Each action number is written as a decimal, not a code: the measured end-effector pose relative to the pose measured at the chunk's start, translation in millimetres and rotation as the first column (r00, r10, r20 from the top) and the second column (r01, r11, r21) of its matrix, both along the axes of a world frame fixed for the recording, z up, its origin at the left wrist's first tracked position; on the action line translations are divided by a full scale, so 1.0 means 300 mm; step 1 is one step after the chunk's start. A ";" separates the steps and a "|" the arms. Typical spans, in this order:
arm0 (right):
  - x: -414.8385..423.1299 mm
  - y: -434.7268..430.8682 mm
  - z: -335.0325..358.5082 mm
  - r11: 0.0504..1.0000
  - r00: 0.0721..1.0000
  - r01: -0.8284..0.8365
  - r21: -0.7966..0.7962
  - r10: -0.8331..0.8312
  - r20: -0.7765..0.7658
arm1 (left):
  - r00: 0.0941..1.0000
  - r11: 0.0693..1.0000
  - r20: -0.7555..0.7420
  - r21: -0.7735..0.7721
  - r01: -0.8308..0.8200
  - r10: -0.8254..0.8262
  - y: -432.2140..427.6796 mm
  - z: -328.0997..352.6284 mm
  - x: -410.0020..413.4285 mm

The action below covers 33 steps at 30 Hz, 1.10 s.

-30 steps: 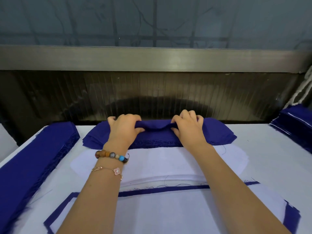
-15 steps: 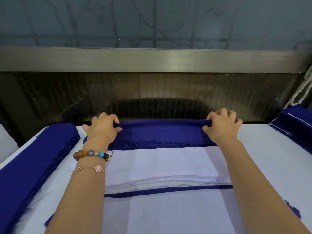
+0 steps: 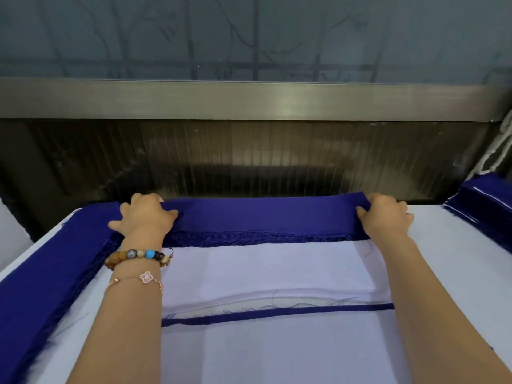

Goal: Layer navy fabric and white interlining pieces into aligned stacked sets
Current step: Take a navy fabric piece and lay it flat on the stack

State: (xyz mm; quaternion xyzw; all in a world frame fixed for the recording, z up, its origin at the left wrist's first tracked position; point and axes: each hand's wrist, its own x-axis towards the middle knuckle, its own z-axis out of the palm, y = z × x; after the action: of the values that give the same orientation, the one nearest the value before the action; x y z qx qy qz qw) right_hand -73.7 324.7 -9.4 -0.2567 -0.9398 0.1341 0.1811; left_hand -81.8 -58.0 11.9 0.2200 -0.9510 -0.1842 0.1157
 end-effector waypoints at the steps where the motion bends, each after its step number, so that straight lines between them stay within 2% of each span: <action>1: -0.002 0.004 -0.005 1.000 1.000 0.005 -0.030 -0.005 -0.006 | 0.999 1.000 -0.020 0.017 -0.026 0.026 -0.002 -0.003 0.000; 5: -0.007 0.019 -0.019 0.994 0.999 0.018 -0.111 -0.021 -0.030 | 0.982 0.994 -0.155 0.020 -0.107 0.109 -0.006 -0.012 0.003; 8: -0.010 0.025 -0.025 0.991 0.999 0.035 -0.133 -0.040 -0.036 | 0.968 0.992 -0.226 0.084 -0.093 0.110 -0.014 -0.020 0.001; 12: -0.012 0.031 -0.032 0.985 0.996 0.044 -0.169 -0.055 -0.063 | 0.974 0.970 -0.214 0.240 -0.023 0.076 -0.018 -0.048 0.004; 18: -0.009 0.042 -0.042 0.960 0.996 0.025 -0.279 -0.047 -0.072 | 0.968 0.952 -0.236 0.304 -0.010 0.086 -0.019 -0.053 -0.004; 28: -0.006 0.035 -0.061 0.984 0.993 0.001 -0.176 -0.022 -0.118 | 0.924 0.932 -0.354 0.362 -0.009 0.146 -0.012 -0.089 0.000; 33: 0.013 0.021 -0.046 0.995 0.994 -0.089 0.037 0.091 -0.062 | 0.956 0.954 -0.289 0.296 0.039 0.051 -0.029 -0.069 0.007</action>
State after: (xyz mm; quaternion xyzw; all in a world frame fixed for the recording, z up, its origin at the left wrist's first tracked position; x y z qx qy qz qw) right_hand -69.7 331.0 -23.2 -0.2066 -0.9464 0.1341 0.2090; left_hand -79.7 -66.8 -8.8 0.2081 -0.8837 -0.3558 0.2217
